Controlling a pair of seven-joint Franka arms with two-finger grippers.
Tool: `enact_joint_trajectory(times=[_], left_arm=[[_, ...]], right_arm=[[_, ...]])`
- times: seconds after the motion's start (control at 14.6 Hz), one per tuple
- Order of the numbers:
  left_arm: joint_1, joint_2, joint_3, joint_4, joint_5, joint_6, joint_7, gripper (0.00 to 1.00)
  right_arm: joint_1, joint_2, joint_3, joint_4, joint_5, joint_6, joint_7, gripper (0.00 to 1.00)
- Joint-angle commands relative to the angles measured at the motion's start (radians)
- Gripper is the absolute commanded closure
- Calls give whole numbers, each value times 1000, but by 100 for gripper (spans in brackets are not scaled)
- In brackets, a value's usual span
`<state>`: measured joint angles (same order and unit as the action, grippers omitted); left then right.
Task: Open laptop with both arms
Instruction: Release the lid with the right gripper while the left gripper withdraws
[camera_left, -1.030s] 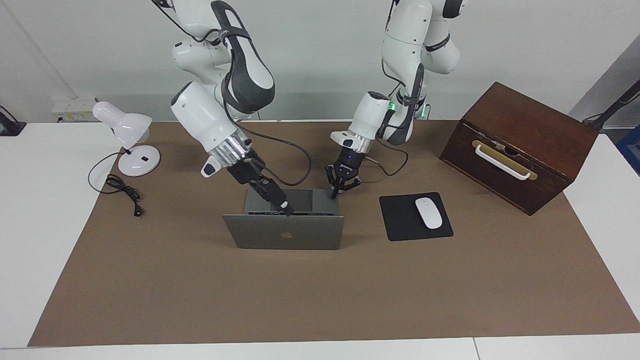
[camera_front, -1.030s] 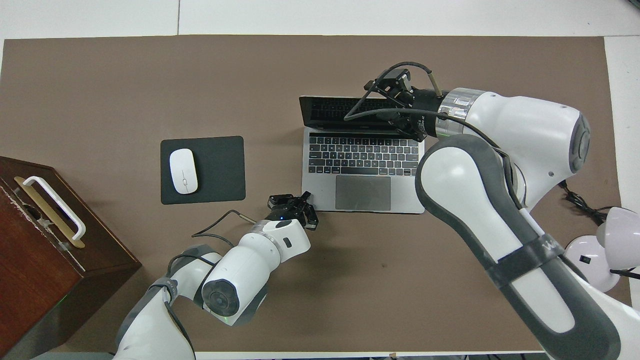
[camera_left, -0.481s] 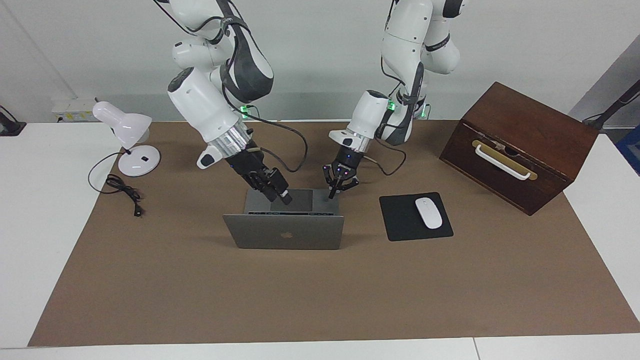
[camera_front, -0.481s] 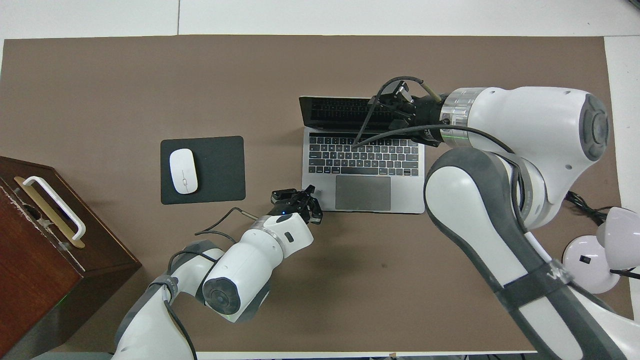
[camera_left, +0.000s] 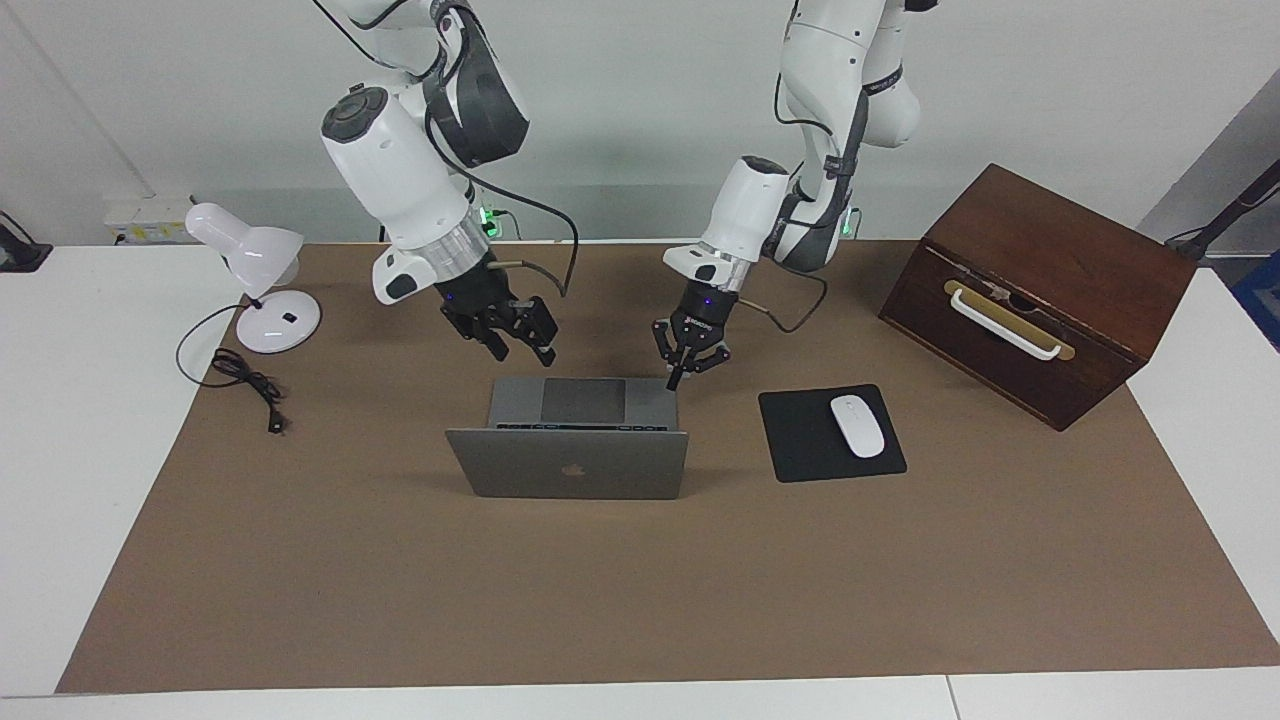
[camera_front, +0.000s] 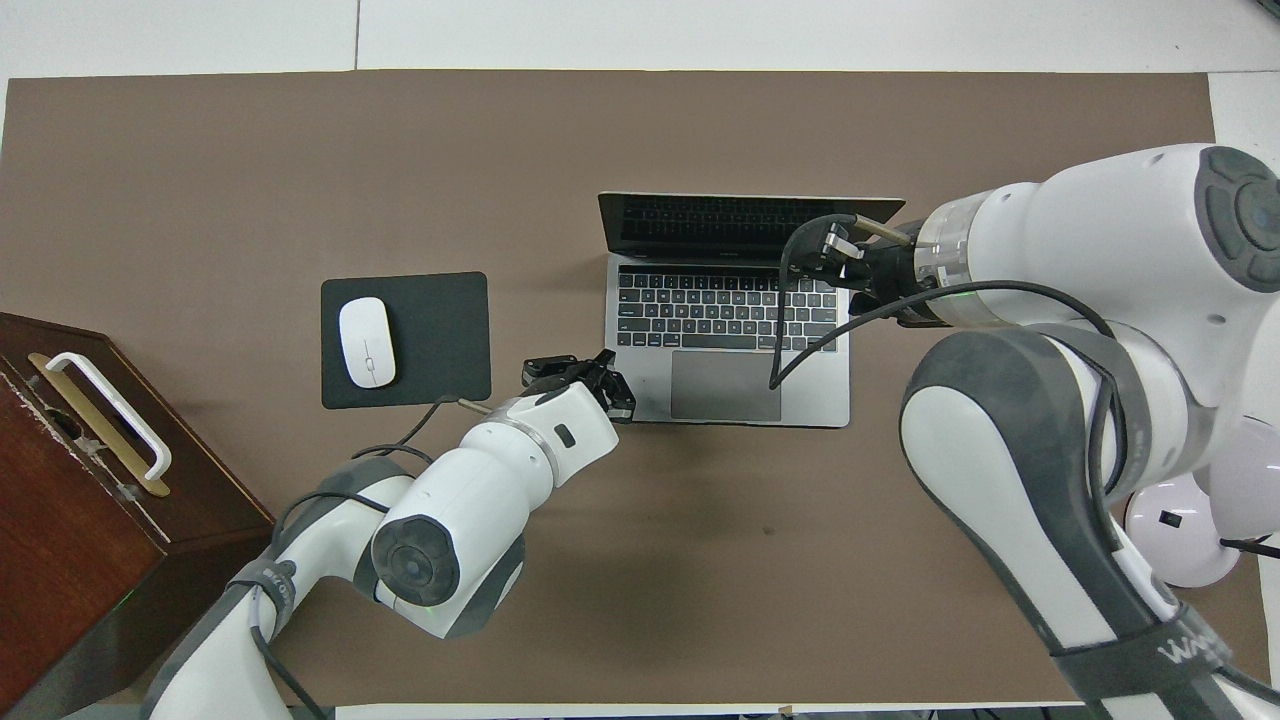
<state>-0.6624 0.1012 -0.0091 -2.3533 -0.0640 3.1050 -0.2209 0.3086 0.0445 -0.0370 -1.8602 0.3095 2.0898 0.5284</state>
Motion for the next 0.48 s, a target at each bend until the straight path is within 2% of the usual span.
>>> enact_joint_trajectory(times=[0.0,0.41], left_arm=[[24,-58,-5,83,-5,-213,-2,100],[92,-112,-3,265,-2,-611,69,100]], right_arm=[[-39,-29,8,-7,-73,-83,-85,21],[-92,-69,9,-7,-203,-224,-330,19]])
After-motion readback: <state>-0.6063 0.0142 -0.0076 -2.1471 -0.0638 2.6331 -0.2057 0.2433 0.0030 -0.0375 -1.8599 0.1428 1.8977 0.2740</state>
